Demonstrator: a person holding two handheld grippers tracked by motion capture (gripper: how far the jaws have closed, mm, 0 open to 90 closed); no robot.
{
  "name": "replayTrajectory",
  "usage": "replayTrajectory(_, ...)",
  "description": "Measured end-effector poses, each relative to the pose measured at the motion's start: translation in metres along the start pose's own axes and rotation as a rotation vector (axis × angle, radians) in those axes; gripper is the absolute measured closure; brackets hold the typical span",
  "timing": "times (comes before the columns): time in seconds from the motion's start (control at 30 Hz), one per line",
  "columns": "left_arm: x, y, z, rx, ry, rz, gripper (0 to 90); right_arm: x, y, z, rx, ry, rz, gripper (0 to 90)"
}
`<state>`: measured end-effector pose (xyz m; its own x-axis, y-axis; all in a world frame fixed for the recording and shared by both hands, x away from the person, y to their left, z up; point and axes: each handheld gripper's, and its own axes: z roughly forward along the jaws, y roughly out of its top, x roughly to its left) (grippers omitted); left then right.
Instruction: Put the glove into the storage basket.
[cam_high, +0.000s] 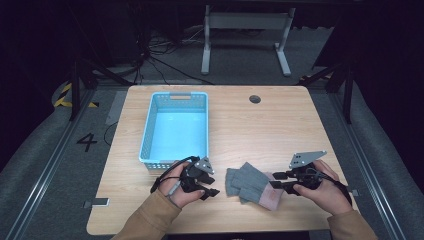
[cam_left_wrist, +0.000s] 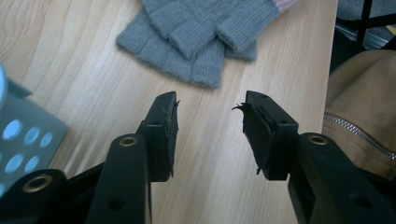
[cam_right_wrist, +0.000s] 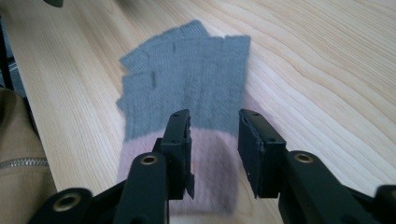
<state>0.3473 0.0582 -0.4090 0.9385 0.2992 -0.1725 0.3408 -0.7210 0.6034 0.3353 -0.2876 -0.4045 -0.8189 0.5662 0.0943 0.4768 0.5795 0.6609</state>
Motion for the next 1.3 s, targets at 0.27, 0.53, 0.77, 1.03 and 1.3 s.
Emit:
replayTrajectory(0.27, -0.002, 0.009, 0.010, -0.015, -0.019, 0.001, 59.6, -0.006, -0.014, -0.016, 0.032, -0.047, 0.028, 68.0)
replayTrajectory(0.53, -0.001, 0.017, 0.022, -0.035, -0.039, -0.037, 59.5, -0.011, -0.029, -0.021, 0.091, -0.076, 0.056, 68.0)
replayTrajectory(0.77, -0.001, 0.019, 0.036, -0.012, 0.006, -0.059, 56.8, -0.014, -0.034, -0.017, 0.142, -0.070, 0.049, 69.2)
replayTrajectory(1.03, 0.004, 0.018, 0.041, -0.022, 0.007, -0.020, 60.4, -0.009, -0.034, -0.008, 0.183, -0.019, 0.013, 68.9)
replayTrajectory(1.3, 0.008, 0.019, 0.049, -0.017, 0.015, -0.049, 61.3, -0.006, -0.031, -0.001, 0.179, -0.016, -0.007, 67.9)
